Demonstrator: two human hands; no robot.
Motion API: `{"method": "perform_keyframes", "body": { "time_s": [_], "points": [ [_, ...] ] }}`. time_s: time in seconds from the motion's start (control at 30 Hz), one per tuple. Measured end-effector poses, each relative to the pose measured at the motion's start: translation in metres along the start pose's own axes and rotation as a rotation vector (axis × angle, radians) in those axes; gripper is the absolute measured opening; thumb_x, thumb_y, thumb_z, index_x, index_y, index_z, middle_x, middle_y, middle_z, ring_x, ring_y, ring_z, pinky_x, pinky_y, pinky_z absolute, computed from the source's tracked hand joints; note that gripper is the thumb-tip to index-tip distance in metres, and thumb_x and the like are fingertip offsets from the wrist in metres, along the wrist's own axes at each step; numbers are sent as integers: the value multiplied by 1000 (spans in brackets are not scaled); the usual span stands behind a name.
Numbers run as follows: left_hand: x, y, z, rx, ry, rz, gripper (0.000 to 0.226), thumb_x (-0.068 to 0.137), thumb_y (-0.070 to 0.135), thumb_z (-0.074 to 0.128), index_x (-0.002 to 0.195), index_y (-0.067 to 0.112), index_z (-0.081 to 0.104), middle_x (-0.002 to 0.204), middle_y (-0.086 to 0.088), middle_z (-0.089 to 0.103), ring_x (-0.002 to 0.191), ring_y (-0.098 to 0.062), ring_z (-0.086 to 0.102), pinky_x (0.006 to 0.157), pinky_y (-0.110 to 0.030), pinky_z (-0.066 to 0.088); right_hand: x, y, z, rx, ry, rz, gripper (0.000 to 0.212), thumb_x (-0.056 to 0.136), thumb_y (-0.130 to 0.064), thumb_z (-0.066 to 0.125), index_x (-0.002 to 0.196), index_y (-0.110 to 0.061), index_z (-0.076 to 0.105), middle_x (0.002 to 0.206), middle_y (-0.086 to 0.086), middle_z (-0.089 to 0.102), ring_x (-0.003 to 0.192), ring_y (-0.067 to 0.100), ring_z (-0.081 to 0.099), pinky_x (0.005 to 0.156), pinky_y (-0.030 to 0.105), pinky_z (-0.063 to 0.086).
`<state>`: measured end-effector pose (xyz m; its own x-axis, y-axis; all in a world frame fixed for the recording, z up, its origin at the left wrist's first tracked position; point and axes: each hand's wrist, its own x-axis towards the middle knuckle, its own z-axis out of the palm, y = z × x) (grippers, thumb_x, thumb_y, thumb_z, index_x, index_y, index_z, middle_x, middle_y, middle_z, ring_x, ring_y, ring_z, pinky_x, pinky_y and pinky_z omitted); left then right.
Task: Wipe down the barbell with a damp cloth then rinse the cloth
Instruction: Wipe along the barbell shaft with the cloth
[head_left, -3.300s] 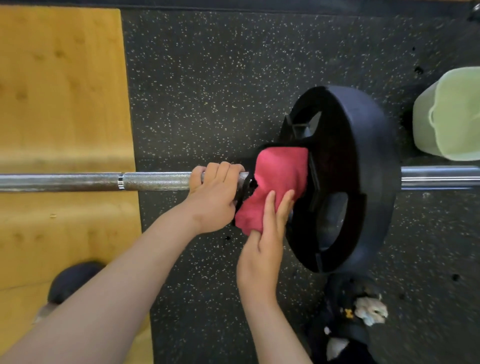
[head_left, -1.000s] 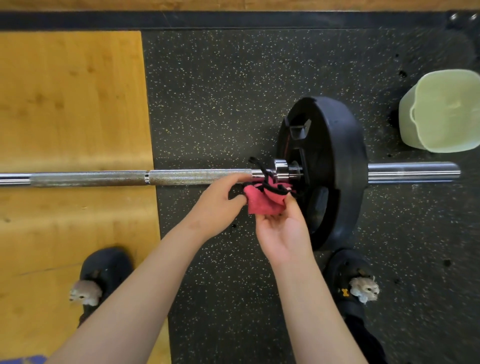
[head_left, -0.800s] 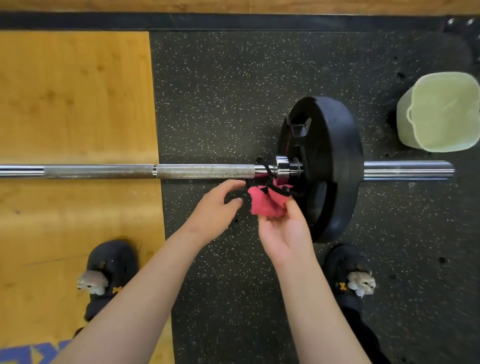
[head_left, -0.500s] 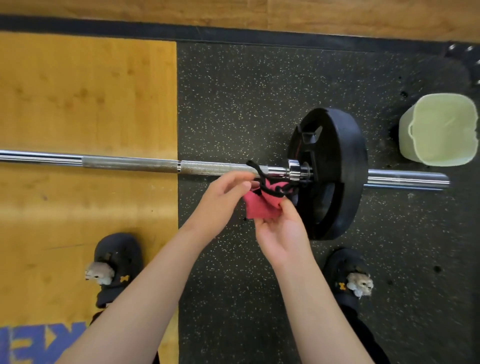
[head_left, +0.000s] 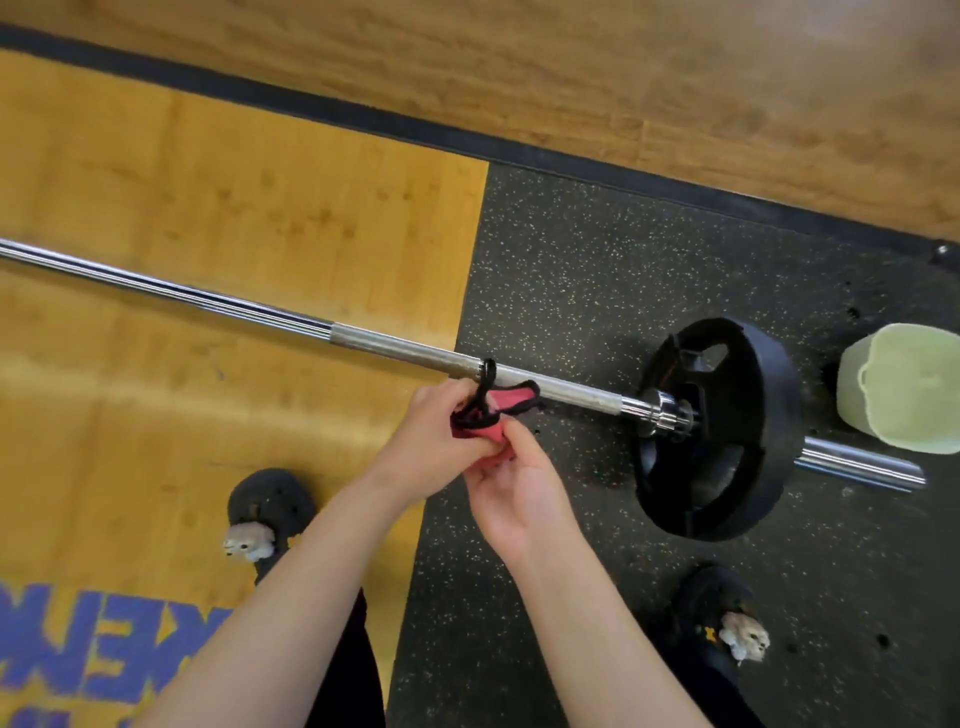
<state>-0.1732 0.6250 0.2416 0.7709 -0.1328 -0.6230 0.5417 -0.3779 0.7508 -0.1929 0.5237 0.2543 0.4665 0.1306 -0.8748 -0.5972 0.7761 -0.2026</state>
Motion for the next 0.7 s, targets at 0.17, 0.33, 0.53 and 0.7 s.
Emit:
{"method": "perform_keyframes", "body": {
  "time_s": [0.17, 0.33, 0.53, 0.7],
  "points": [
    [-21, -14, -84, -114, 52, -38, 18, 77, 6, 72, 89, 15, 63, 75, 6, 63, 64, -12, 57, 60, -25, 47, 5, 55, 54, -92, -27, 53, 26, 100, -15, 42, 100, -2, 65, 87, 12, 69, 65, 20, 61, 60, 27, 49],
    [-32, -30, -172, -59, 52, -59, 17, 76, 10, 75, 85, 16, 63, 77, 4, 66, 74, -11, 63, 71, -30, 51, 8, 118, 121, 8, 45, 106, 24, 100, -18, 45, 101, -2, 63, 91, 13, 67, 73, 23, 61, 60, 32, 43],
    [-37, -33, -251, 25, -50, -110, 13, 79, 10, 75, 86, 16, 65, 81, 2, 67, 78, -12, 63, 74, -28, 50, 4, 165, 185, 158, 115, 147, 29, 99, -19, 49, 115, 1, 63, 111, 19, 68, 113, 28, 60, 92, 32, 48],
    [-30, -22, -279, -46, -94, -168, 14, 83, 6, 70, 91, 18, 72, 83, 1, 73, 75, -9, 68, 64, -19, 50, 10, 166, 208, 125, 115, 117, 28, 100, -19, 48, 111, 0, 65, 109, 16, 69, 102, 25, 64, 92, 31, 50]
  ]
}}
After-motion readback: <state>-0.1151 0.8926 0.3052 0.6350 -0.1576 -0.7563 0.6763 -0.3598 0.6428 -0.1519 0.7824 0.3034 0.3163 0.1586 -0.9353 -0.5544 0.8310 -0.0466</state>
